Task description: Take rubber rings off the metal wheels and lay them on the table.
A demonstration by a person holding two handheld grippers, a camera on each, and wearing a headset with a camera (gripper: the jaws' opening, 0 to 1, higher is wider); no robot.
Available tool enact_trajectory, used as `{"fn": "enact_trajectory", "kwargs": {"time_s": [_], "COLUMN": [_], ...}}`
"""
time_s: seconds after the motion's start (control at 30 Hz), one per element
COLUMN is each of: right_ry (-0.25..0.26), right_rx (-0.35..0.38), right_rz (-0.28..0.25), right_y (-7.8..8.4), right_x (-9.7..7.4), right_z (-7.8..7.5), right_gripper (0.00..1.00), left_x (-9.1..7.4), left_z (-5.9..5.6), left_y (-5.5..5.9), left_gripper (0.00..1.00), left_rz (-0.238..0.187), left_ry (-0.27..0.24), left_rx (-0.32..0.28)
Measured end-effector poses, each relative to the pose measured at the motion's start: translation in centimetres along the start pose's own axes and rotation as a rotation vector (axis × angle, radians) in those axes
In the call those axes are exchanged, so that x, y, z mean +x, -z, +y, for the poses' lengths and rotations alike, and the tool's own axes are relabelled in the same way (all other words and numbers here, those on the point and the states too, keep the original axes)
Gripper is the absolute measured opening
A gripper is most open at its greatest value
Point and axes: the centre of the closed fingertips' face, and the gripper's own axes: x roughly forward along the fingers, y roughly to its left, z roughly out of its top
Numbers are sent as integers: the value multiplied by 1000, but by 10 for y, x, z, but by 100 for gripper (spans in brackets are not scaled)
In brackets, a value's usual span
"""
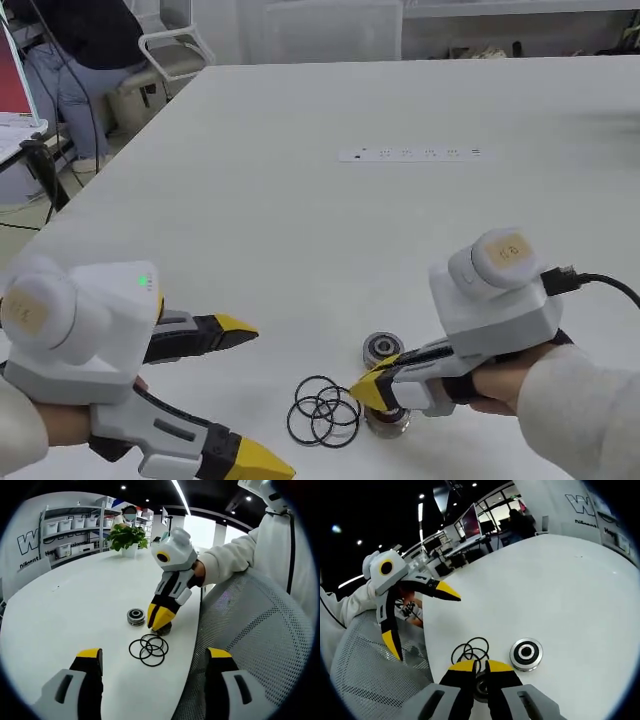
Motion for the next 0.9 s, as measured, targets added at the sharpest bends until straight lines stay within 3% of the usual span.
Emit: {"fn": "enact_trajectory", "kwargs": {"time_s": [0.57, 0.9], "right_ry": [24, 48], "right_rx": [2, -27], "right_rz": [-47, -75], "right_y": [-11, -21], "right_x": [-9, -19], "right_z": [-6, -9], "right_gripper": [4, 15], "left_x": [0, 0], "left_z": [0, -3], "left_y": [-1, -4], "left_gripper": [82, 82], "left_rz": [-6, -20], "left_ry": [-1, 9], "left_rx": [-3, -7]}}
